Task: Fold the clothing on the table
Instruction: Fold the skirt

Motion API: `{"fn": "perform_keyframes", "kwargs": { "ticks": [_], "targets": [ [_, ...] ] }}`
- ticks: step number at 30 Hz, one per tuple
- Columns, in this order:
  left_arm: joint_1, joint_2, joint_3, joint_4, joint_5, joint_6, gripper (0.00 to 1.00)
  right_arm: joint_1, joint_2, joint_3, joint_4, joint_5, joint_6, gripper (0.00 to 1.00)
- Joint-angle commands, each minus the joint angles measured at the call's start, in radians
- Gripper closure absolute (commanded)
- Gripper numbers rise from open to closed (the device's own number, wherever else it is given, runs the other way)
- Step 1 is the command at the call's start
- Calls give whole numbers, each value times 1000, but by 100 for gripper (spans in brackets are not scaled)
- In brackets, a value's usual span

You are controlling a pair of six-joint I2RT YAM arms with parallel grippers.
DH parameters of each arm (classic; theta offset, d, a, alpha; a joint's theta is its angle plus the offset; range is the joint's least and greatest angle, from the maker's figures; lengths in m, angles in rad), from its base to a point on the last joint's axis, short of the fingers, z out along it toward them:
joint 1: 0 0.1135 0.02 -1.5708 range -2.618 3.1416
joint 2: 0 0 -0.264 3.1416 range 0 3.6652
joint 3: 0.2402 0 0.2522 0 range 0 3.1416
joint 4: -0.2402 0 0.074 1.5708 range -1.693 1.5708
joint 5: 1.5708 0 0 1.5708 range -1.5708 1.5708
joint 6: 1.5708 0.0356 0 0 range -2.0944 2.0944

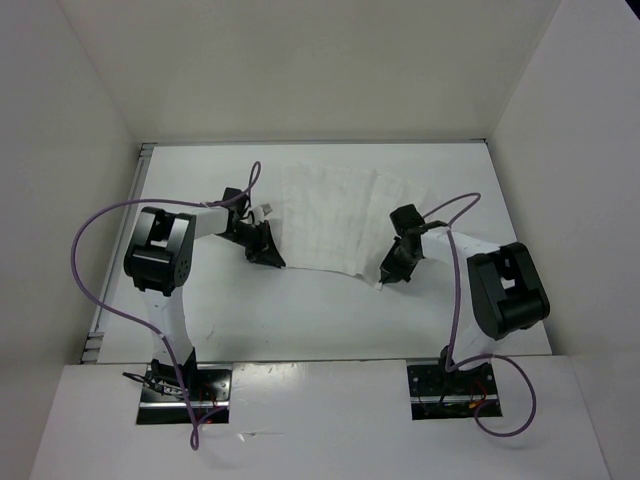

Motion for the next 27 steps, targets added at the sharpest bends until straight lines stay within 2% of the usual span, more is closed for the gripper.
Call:
{"fn": "perform_keyframes", "kwargs": {
  "ticks": [1, 3, 5, 8, 11, 13, 15, 17, 18, 20, 24, 27],
  "targets": [
    [1, 11, -6, 1, -48, 45, 100, 32, 79, -10, 69, 51, 21, 100],
    [31, 11, 62, 1, -28, 36, 100, 32, 79, 91, 11, 114, -21, 100],
    [53, 11, 141, -14, -14, 26, 100, -26, 79, 239, -22, 173, -67, 100],
    [79, 59, 353, -79, -23, 36, 100, -121, 116, 423, -34, 182, -145, 100],
    [116, 33, 406, -91, -11, 36, 100, -172, 154, 542, -74, 160, -184, 100],
    [126, -8, 352, -91, -45, 36, 100, -172, 143, 521, -74, 139, -196, 100],
    [127, -73, 230, -82, -55, 45, 100, -172, 110, 464, -74, 95, -196, 100],
    [127, -134, 139, -71, -55, 66, 100, -172, 48, 351, -74, 15, -196, 100],
    [127, -157, 48, -71, -34, 66, 100, -172, 0, 270, -74, -13, -196, 100],
    [127, -235, -39, -97, -14, 94, 100, -154, -56, 196, -86, -74, -185, 100],
    [102, -403, -176, -197, 26, 114, 100, -39, -229, 52, -201, -154, -133, 100],
    [91, -542, -197, -321, 26, 114, 100, 63, -381, 62, -341, -163, -43, 100]
  ]
}}
